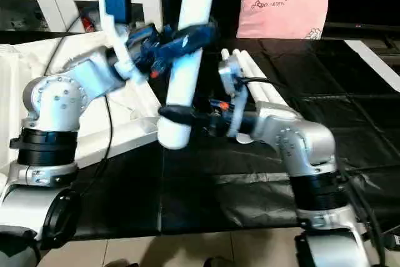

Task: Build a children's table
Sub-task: Pick table leg

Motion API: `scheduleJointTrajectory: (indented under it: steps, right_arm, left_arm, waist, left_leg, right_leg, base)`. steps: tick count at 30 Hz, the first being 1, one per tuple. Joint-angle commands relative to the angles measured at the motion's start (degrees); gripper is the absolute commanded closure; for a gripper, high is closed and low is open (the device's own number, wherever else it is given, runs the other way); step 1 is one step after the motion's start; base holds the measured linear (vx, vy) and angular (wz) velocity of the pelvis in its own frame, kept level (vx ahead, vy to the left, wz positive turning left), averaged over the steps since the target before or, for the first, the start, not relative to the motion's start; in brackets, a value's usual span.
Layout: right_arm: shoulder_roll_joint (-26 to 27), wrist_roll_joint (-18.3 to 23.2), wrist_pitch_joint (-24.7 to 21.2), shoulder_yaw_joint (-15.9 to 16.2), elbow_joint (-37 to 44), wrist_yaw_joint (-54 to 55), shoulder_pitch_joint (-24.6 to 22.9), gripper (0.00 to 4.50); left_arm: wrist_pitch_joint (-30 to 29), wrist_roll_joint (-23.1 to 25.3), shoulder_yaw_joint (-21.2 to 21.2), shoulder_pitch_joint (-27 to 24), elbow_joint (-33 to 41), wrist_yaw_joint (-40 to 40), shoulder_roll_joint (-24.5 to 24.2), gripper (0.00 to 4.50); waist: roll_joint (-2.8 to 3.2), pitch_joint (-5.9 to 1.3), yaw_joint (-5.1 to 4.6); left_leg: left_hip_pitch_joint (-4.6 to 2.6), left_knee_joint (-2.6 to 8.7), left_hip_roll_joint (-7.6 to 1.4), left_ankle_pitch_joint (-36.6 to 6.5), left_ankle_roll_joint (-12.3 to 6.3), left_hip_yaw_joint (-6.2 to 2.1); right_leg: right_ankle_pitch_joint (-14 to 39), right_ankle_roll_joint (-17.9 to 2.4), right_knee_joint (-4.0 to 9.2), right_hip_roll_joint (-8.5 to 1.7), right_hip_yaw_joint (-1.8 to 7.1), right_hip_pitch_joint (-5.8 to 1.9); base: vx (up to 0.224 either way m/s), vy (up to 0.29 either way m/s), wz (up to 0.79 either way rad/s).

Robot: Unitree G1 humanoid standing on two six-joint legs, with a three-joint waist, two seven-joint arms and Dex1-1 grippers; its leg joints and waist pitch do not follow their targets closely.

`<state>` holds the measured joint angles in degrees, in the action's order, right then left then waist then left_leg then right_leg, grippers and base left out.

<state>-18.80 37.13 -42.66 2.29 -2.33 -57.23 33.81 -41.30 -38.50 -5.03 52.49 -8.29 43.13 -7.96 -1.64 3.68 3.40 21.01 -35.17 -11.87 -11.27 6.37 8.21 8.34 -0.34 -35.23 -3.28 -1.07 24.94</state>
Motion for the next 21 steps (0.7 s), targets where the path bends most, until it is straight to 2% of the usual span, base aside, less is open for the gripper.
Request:
scheduleJointTrajectory:
  steps: [1, 2, 4, 5, 7, 8, 12, 21]
  right_arm:
    - [0.02, -0.84, 1.51, -0.23, 1.22, 0.58, 0.61, 2.58]
    - [0.02, -0.84, 1.51, -0.23, 1.22, 0.58, 0.61, 2.59]
    - [0.49, -1.88, 2.62, 0.00, 1.13, 2.39, 0.48, 2.59]
    - [0.62, -2.12, 2.85, 0.00, 1.02, 2.85, 0.48, 2.59]
    - [0.81, -2.39, 3.05, -0.02, 0.97, 3.33, 0.45, 2.59]
    - [0.90, -2.56, 3.25, 0.01, 0.90, 3.45, 0.42, 2.59]
    - [1.11, -3.13, 3.85, 0.34, 0.65, 3.60, 0.38, 2.59]
    - [0.86, -5.11, 5.22, 1.07, -0.75, 3.86, 1.37, 2.59]
  left_arm:
    - [1.27, 3.35, 0.94, 1.05, -0.99, -4.58, 0.20, 1.79]
    - [1.27, 3.35, 0.94, 1.05, -0.99, -4.58, 0.20, 1.87]
    - [1.67, 6.36, 1.35, 1.27, -1.44, -10.98, 1.01, 1.94]
    - [1.46, 6.28, 0.81, 1.32, -1.59, -12.33, 1.53, 2.21]
    - [1.35, 6.08, 0.05, 1.30, -1.67, -13.41, 2.29, 2.33]
    - [1.64, 6.39, 0.10, 1.13, -1.40, -13.69, 2.51, 2.39]
    - [1.93, 6.57, 0.26, 0.39, -0.14, -14.54, 3.25, 2.63]
    - [1.53, 4.54, -1.88, 0.65, -0.67, -16.82, 4.23, 2.68]
  waist:
    - [-0.28, -4.76, 0.05]
    - [-0.38, -4.80, 0.01]
    - [-0.38, -4.88, 0.07]
    - [-0.41, -4.87, -0.02]
    - [-0.47, -4.86, 0.04]
    - [-0.79, -4.88, 0.00]
    - [-0.66, -4.81, -0.09]
    - [-0.59, -4.81, -0.03]
  left_leg:
    - [0.31, 3.43, 0.57, -4.49, -1.33, 1.42]
    - [0.38, 3.39, 0.64, -4.17, -1.37, 1.46]
    - [0.47, 3.37, 0.65, -3.46, -1.44, 1.44]
    - [0.47, 3.29, 0.63, -3.45, -1.38, 1.45]
    - [0.52, 3.26, 0.76, -3.76, -1.64, 1.50]
    - [0.56, 3.27, 0.77, -3.77, -1.80, 1.53]
    - [0.52, 3.26, 0.73, -4.20, -2.15, 1.51]
    - [0.54, 3.27, 0.76, -4.23, -2.37, 1.48]
  right_leg:
    - [13.85, -9.73, 3.86, -1.96, 0.86, -4.70]
    - [13.56, -9.74, 3.89, -1.94, 0.88, -4.77]
    - [12.23, -10.12, 3.67, -1.91, 0.88, -4.83]
    - [11.53, -10.38, 3.66, -1.89, 0.87, -4.79]
    - [12.09, -10.51, 3.76, -1.89, 0.84, -4.86]
    - [12.26, -10.43, 3.81, -1.88, 0.83, -4.91]
    - [13.44, -10.15, 3.91, -1.93, 0.78, -4.77]
    - [13.21, -10.25, 3.90, -1.88, 0.77, -4.75]
  base:
    - [0.000, 0.000, 0.00]
    - [0.000, 0.000, 0.00]
    - [0.000, 0.000, 0.00]
    - [0.000, 0.000, 0.00]
    - [0.000, 0.000, 0.00]
    - [0.000, 0.000, 0.00]
    - [0.000, 0.000, 0.00]
    - [0.000, 0.000, 0.00]
